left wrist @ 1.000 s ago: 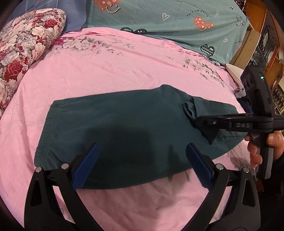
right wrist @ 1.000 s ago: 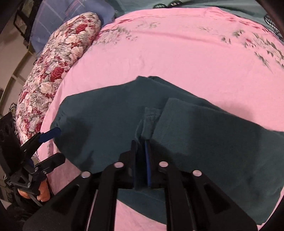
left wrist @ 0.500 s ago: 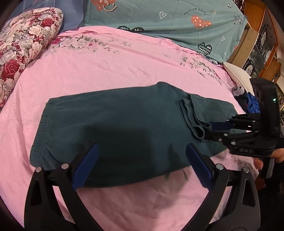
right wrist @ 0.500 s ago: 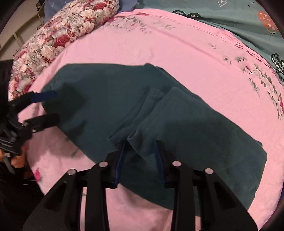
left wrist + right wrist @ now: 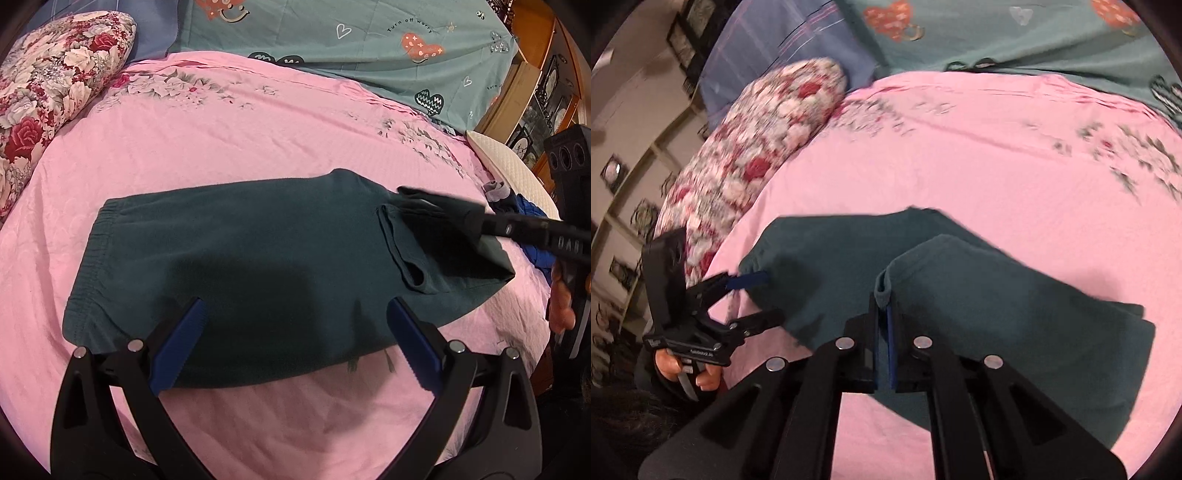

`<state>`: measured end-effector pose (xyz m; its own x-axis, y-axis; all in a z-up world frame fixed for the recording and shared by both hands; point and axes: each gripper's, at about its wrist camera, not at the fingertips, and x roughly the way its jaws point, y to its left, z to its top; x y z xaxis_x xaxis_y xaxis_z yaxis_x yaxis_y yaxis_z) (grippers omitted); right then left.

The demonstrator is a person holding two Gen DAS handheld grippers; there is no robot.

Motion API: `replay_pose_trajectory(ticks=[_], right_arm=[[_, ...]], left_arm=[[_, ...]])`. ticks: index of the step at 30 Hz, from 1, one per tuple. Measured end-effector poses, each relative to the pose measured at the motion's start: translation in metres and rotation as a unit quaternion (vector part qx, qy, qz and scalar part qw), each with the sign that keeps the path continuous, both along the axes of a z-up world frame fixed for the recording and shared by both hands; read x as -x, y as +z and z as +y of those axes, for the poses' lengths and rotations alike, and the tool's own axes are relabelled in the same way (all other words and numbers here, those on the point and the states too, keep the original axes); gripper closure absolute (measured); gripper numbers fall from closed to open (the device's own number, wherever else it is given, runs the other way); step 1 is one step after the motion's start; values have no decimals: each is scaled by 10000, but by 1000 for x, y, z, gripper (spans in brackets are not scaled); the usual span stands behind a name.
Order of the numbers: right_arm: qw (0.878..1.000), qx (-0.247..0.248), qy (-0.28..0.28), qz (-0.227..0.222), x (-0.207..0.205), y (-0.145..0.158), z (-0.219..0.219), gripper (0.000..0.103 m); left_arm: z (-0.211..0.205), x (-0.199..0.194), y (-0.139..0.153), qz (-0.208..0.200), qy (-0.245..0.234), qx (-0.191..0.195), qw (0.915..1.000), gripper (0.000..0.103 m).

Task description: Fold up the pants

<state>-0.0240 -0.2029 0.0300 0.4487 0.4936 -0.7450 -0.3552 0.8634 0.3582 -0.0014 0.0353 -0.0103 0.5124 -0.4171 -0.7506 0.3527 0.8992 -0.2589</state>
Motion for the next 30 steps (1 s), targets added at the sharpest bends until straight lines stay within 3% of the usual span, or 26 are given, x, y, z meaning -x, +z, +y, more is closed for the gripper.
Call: replay_pose_trajectory(ticks=[5, 9, 15, 17, 19, 22, 24, 26, 30], right_arm=[[9963, 753, 142, 401, -9, -45, 34, 99], [9960, 819, 206, 294, -1, -39, 30, 90], [9988, 425, 226, -41, 5, -13, 24, 88], [9988, 476, 76, 89, -2, -23, 24, 88], [9949, 830, 175, 538, -5, -50, 33, 88], [9955, 768, 154, 534, -2, -49, 29, 88], [9982, 531, 40, 281, 6, -29, 13, 88], [9979, 599, -255, -30, 11, -11, -13, 87], [9828, 510, -1772, -35, 13, 3, -124, 85]], left_arm=[[1, 2, -2, 36, 14, 6, 10000, 4], [2, 2, -3, 67, 25, -17, 10000, 4], [-1, 2, -2, 49, 2, -7, 10000, 4], [-2, 3, -1, 38, -13, -23, 10000, 4], [-4, 4, 0, 26, -25, -48, 10000, 4], [-4, 3, 3, 20, -31, -61, 10000, 4], [-8, 2, 8, 2, -61, -24, 10000, 4], [-19, 4, 18, -103, -221, 63, 9997, 4], [-70, 8, 43, -363, -812, 277, 9957, 4]])
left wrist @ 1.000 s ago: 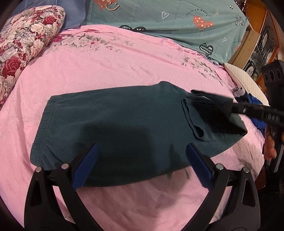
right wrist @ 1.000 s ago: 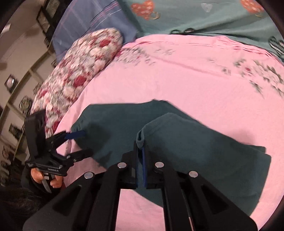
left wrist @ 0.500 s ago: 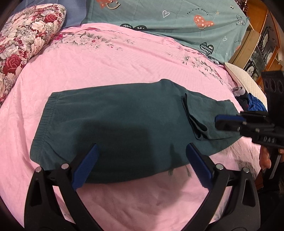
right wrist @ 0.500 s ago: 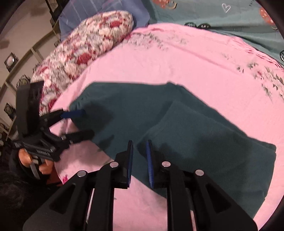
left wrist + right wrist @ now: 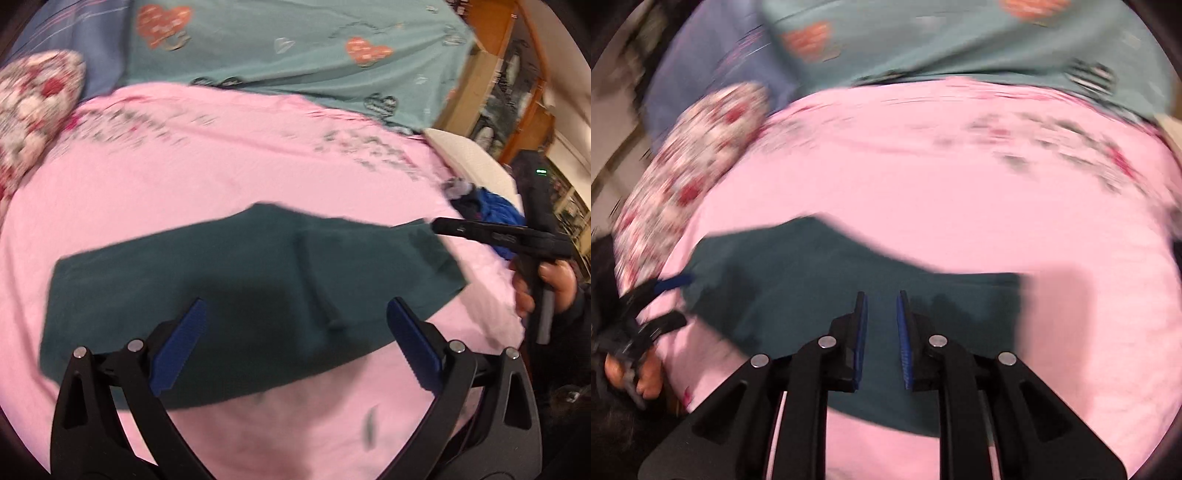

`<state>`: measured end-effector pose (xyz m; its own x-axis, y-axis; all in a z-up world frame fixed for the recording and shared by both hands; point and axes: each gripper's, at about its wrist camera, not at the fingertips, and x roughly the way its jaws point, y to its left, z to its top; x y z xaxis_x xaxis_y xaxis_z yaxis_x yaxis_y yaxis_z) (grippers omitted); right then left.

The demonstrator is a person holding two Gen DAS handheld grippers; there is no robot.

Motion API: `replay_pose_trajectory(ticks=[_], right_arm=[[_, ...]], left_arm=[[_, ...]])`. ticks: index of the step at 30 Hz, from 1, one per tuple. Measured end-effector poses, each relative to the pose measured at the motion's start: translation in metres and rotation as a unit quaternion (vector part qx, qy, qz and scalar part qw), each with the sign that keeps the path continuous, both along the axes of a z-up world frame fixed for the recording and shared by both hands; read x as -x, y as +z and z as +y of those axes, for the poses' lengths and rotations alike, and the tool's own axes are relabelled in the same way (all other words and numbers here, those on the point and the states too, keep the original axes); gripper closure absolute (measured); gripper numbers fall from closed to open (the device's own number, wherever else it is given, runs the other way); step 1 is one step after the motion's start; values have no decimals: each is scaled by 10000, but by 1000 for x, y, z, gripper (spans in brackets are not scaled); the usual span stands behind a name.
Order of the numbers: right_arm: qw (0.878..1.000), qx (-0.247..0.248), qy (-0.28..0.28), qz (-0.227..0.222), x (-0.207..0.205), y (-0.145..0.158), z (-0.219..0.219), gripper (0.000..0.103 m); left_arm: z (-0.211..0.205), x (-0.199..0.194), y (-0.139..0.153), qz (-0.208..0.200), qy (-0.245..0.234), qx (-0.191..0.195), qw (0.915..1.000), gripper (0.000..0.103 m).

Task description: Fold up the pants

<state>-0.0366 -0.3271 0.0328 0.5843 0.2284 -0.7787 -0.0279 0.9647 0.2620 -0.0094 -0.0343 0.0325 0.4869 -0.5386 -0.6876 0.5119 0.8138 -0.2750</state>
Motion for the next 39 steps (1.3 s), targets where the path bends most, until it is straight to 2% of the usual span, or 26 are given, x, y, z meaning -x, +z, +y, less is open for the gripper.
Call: replay_pose_trajectory(ticks=[2, 4, 6, 8, 9, 13, 16, 18, 20, 23, 24, 26, 28, 29, 30, 32, 33, 36, 39], right_arm=[[9992, -302, -178, 213, 5, -9, -27, 86], [9986, -64, -49, 531, 13, -25, -26, 86], [9960, 323, 50, 831, 20, -48, -21, 91], [9968, 411, 95, 684, 29, -53, -19, 91], [9970, 426, 74, 642, 32, -50, -19, 91], [9941, 868, 291, 590, 46, -52, -15, 88], [9942, 847, 305, 582, 45, -47, -15, 88], [9964, 736, 256, 333, 40, -32, -19, 82], [9977, 670, 71, 100, 30, -17, -28, 69], [9995, 319, 52, -17, 9, -14, -34, 68], [9994, 244, 191, 145, 0, -23, -29, 68], [9946, 663, 308, 733, -12, -51, -16, 68], [9933, 996, 259, 535, -7, -49, -6, 68], [9947, 923, 197, 399, -2, -41, -2, 68], [9974, 650, 257, 177, 3, -29, 2, 67], [9983, 245, 437, -287, 14, -8, 15, 56], [9977, 237, 481, -422, 17, -2, 25, 55], [9949, 112, 883, -478, 13, -1, 63, 55], [9912, -21, 1278, -354, 12, -9, 103, 55]], left_arm=[[-34, 0, 4, 5, -349, 131, 9993, 4], [-64, -4, -6, 100, -565, 44, 9983, 3], [-86, -14, -28, 311, -590, -264, 9974, 3], [-98, -32, -60, 722, -355, -776, 9937, 4], [-99, -33, -63, 571, -311, -860, 9942, 3], [-99, -31, -64, 580, -293, -1019, 9927, 3], [-85, -28, -53, 619, -207, -687, 9955, 3], [-68, -21, -39, 478, -117, -503, 9975, 3], [-53, -10, -30, 296, 25, -523, 9982, 3], [-20, -2, -22, 204, 388, -544, 9976, 3], [-4, 0, -22, 230, 575, -518, 9967, 3], [28, 5, -21, 309, 880, -400, 9948, 3], [63, 14, -19, 374, 1280, -302, 9906, 3], [78, 18, -18, 410, 1444, -215, 9884, 3], [95, 22, -18, 459, 1579, -117, 9863, 3], [124, 27, -19, 600, 1909, 128, 9797, 3], [136, 27, -21, 665, 2035, 214, 9766, 3], [163, 16, -35, 1119, 2448, 706, 9605, 3], [189, 12, -48, 1430, 2945, 1135, 9381, 3]])
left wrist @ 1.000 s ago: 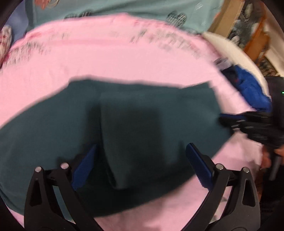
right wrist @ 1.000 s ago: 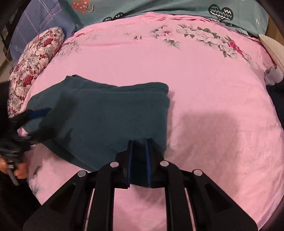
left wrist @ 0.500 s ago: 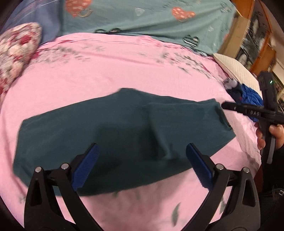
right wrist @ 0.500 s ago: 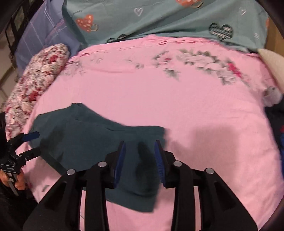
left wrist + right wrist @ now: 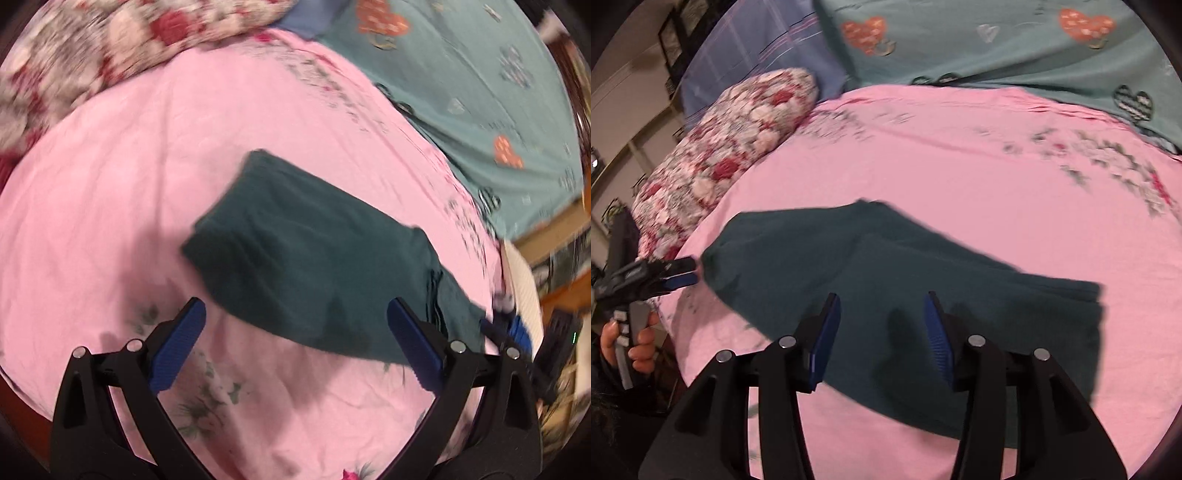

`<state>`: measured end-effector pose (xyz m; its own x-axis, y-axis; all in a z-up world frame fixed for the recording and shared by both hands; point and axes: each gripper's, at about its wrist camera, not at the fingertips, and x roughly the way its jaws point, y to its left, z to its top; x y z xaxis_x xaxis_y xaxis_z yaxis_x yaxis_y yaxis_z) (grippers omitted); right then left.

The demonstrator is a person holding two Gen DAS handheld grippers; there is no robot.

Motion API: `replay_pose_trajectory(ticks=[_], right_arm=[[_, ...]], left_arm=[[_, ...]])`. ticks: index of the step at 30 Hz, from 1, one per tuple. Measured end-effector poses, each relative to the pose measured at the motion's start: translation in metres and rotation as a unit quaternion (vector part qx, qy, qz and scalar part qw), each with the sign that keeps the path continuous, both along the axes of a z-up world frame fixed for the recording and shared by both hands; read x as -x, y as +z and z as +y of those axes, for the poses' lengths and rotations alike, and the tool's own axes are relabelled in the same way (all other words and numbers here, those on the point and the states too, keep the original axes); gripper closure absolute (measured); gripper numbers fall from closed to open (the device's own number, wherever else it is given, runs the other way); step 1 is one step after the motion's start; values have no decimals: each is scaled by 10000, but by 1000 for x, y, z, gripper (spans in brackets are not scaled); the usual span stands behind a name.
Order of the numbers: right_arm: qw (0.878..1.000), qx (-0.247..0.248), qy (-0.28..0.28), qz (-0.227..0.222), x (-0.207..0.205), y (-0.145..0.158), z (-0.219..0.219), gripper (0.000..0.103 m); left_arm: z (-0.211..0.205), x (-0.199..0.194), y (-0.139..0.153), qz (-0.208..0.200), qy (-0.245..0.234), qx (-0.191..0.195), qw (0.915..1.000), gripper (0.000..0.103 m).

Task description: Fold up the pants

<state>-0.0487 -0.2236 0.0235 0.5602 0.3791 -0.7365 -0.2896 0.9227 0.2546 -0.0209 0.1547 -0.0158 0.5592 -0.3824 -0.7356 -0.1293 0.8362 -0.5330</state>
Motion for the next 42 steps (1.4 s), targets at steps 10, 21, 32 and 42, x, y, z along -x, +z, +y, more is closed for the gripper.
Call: replay_pose_trajectory(ticks=[10, 21, 32, 42], right_arm=[[9971, 135, 741, 42, 10, -11, 66, 55], [9993, -319, 151, -81, 21, -10, 27, 55], [9777, -594, -1835, -826, 77, 28, -130, 55], [9788, -879, -1847, 70, 75, -15, -170, 50]], left_arm=[[14, -35, -14, 91, 342, 753, 9965, 3], [-1, -38, -8, -191, 236, 663, 9973, 96], [-252, -9, 96, -1562, -2614, -702, 9499, 96], [-339, 13, 38, -852, -3897, -1011, 9114, 16]])
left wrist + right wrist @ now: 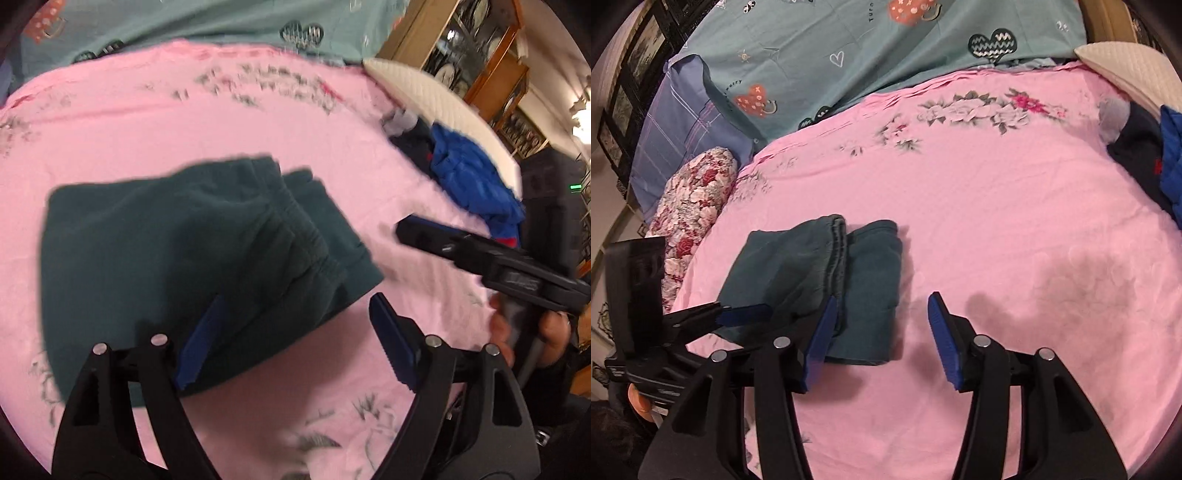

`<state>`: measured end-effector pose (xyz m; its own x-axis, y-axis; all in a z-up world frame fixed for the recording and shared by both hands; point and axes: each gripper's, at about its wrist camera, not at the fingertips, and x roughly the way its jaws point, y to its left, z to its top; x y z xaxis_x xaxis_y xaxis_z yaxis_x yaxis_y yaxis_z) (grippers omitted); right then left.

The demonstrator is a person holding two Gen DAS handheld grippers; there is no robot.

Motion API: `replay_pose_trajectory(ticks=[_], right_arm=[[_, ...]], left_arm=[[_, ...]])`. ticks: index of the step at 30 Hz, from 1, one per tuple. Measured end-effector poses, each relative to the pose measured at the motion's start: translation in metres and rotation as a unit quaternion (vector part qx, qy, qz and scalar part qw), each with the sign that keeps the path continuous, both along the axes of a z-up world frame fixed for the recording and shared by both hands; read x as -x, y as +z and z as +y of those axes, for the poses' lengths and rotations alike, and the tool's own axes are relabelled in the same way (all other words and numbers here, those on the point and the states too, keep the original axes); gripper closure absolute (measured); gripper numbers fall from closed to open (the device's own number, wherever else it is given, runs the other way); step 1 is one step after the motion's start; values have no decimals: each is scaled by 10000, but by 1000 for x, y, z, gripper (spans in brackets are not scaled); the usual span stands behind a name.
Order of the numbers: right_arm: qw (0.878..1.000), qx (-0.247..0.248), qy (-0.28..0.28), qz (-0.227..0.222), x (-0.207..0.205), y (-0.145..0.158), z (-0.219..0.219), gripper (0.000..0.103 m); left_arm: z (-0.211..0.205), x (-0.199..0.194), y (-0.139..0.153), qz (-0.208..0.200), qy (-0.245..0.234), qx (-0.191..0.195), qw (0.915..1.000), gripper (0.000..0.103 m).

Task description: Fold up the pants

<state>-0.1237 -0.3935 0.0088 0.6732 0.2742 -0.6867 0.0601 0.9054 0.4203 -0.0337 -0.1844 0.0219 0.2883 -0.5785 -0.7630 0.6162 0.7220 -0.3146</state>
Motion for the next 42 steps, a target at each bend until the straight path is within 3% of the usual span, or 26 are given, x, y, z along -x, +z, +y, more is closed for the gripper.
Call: replay_pose_trajectory(ticks=[4, 7, 9, 12, 13, 15, 18, 21, 23, 25, 27, 30, 31, 32, 34, 36, 37, 38, 39, 42], right_arm=[[9976, -412, 537, -125, -22, 12, 15, 49], [9980, 29, 619, 79, -52, 10, 35, 49], [9967, 17, 693, 431, -71, -3, 42, 49], [9893, 140, 986, 1069, -91, -28, 58, 70], [9896, 285, 1004, 985, -91, -28, 62, 80], [9911, 263, 1038, 786, -89, -17, 61, 86], [9940, 412, 980, 244, -71, 22, 55, 86], [9954, 504, 818, 39, -51, 50, 43, 86], [9958, 567, 656, 279, -49, 44, 34, 85], [9915, 670, 700, 874, -54, 12, 30, 81], [9863, 984, 617, 1171, -57, -12, 33, 76], [9877, 1345, 297, 738, -51, 8, 31, 72], [9897, 1350, 175, 448, -48, 22, 29, 72], [9923, 1226, 116, 107, -46, 37, 26, 72], [9964, 738, 377, -167, -53, 46, 28, 72], [9960, 645, 623, 32, -71, 34, 40, 72], [9948, 757, 605, 320, -83, 19, 44, 72], [9933, 747, 570, 667, -94, 1, 43, 81], [9905, 649, 531, 1090, -104, -23, 40, 83], [9920, 697, 710, 774, -93, -14, 44, 75]], left_arm=[[55, 15, 28, -554, 513, 221, 9969, 6], [88, 6, 21, -388, 981, 297, 9940, 6], [105, -1, 10, -186, 1247, 334, 9915, 6], [119, -12, -1, 19, 1474, 432, 9881, 6], [123, -15, -3, 54, 1521, 444, 9874, 6], [130, -17, -7, 108, 1570, 482, 9864, 6], [123, -16, -3, 4, 1508, 502, 9873, 6], [116, -9, 6, -130, 1284, 511, 9903, 6], [104, -8, 8, -194, 1118, 481, 9924, 6], [86, -12, 6, -153, 881, 469, 9949, 6], [65, -12, 2, -193, 609, 338, 9974, 6], [39, -12, -13, -141, 128, 107, 9998, 6], [33, -14, -25, -103, 138, -193, 9997, 6], [31, -17, -38, 45, 151, -380, 9992, 6], [32, -15, -42, -49, 143, -388, 9991, 6], [32, -13, -40, -76, 140, -423, 9990, 6], [33, -13, -40, -74, 143, -416, 9990, 6], [33, -12, -40, -87, 131, -405, 9991, 6], [35, -11, -40, -81, 127, -404, 9991, 6], [50, -7, -23, -166, 214, -133, 9995, 6]])
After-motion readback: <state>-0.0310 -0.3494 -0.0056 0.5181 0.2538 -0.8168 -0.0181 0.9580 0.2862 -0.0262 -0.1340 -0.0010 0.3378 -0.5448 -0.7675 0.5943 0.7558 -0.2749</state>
